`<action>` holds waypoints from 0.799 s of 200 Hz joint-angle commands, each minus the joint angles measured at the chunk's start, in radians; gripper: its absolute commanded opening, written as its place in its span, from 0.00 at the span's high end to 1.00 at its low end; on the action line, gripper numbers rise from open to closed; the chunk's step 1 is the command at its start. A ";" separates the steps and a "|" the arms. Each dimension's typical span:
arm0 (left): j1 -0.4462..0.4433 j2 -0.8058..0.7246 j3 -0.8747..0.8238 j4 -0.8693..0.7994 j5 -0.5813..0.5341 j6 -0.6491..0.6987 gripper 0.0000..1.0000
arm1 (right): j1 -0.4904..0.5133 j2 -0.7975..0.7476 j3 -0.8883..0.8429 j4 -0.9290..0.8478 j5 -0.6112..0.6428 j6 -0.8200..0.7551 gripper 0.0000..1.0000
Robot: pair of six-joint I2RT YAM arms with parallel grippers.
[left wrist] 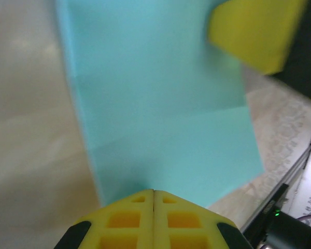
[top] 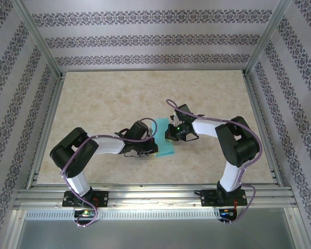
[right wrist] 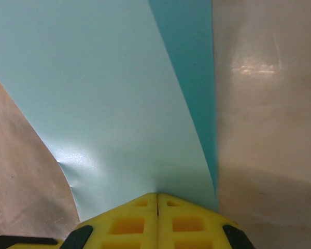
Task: Fold a paper plane with a square sheet of paper (pick it up from the middle)
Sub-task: First fold the square sheet of paper in half at the center of the table.
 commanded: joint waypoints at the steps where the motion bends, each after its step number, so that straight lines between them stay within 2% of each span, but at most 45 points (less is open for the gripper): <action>1: -0.020 0.005 -0.015 -0.058 0.010 0.040 1.00 | 0.004 0.018 -0.034 -0.097 0.088 0.006 1.00; 30: -0.020 -0.016 -0.005 -0.137 -0.030 0.083 0.99 | 0.004 0.012 -0.037 -0.096 0.095 0.008 1.00; 91: -0.033 -0.079 0.012 -0.019 -0.002 0.072 0.94 | 0.004 0.015 -0.035 -0.097 0.090 0.003 1.00; 160: -0.035 -0.007 -0.007 -0.047 0.007 0.081 0.93 | 0.004 0.010 -0.046 -0.094 0.097 0.008 1.00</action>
